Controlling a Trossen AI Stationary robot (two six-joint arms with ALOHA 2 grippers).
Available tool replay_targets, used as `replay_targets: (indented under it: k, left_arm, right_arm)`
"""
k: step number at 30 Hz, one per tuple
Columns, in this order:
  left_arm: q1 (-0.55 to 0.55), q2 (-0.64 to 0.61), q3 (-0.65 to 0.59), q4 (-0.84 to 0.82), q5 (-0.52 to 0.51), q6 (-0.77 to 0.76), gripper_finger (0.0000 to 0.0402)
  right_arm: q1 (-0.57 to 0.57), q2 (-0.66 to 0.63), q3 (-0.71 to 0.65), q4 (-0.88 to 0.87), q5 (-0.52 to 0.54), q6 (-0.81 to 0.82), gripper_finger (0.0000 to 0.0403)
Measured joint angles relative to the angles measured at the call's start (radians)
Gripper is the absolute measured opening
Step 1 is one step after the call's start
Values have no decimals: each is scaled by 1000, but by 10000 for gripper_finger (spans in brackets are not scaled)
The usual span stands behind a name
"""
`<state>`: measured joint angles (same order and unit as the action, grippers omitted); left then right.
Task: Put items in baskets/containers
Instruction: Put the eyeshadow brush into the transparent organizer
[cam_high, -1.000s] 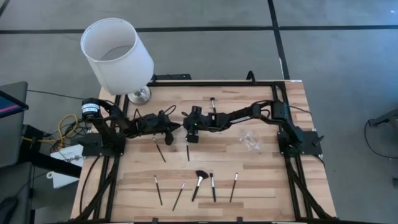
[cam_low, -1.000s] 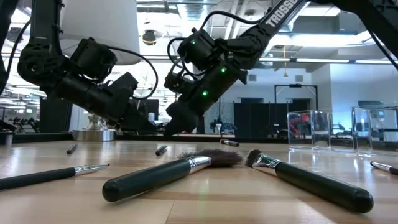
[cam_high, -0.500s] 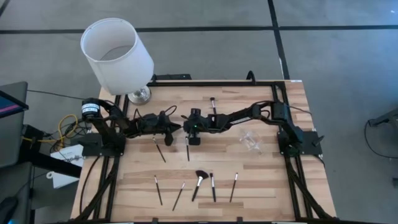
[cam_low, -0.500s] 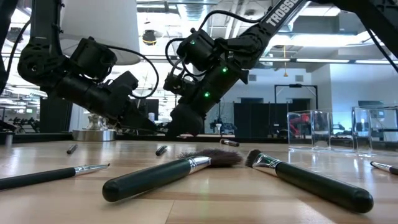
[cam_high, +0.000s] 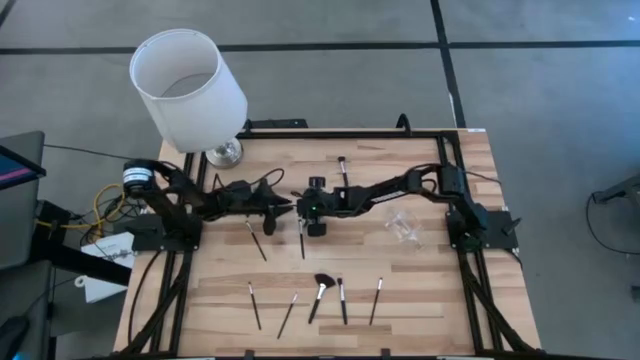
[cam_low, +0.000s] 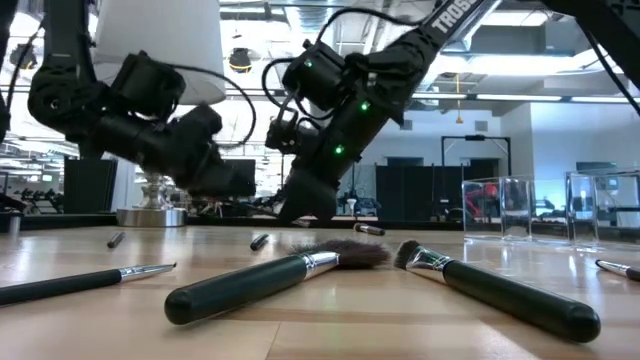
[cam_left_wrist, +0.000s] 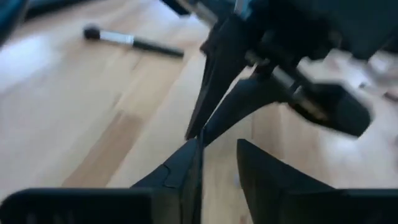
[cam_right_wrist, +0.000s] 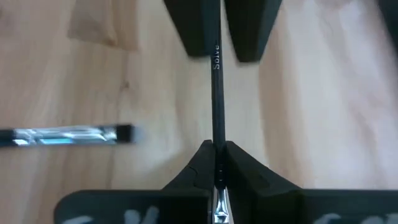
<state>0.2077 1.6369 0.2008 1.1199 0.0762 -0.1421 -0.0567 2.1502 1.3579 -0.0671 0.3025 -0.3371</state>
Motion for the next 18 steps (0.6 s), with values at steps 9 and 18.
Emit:
replay_targets:
  k: [9,18]
  left_arm:
    - [-1,-256,-45,-1,4,-51,140]
    - [0,-432,-126,-4,-2,-50,136]
  right_arm:
    - [126,-14,286,-656,355,22,17]
    - [289,-16,617,-1479,621,173,19]
